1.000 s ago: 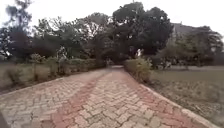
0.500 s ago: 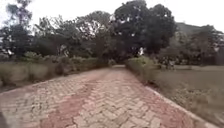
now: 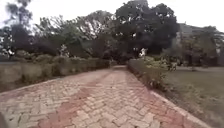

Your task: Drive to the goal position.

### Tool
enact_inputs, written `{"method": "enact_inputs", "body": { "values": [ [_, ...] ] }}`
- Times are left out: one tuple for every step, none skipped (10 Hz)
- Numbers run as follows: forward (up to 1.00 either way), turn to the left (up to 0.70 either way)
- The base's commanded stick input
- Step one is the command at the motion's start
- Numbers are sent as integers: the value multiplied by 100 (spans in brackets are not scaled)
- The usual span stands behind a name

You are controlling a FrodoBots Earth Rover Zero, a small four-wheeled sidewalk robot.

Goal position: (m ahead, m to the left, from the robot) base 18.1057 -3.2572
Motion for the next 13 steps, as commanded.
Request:
{"method": "enact_inputs", "body": {
  "values": [
    [70,0],
    [70,0],
    [70,0],
    [70,0],
    [70,0],
    [70,0],
    [70,0],
    [70,0],
    [70,0],
    [70,0],
    [70,0],
    [70,0],
    [70,0]
  ]
}}
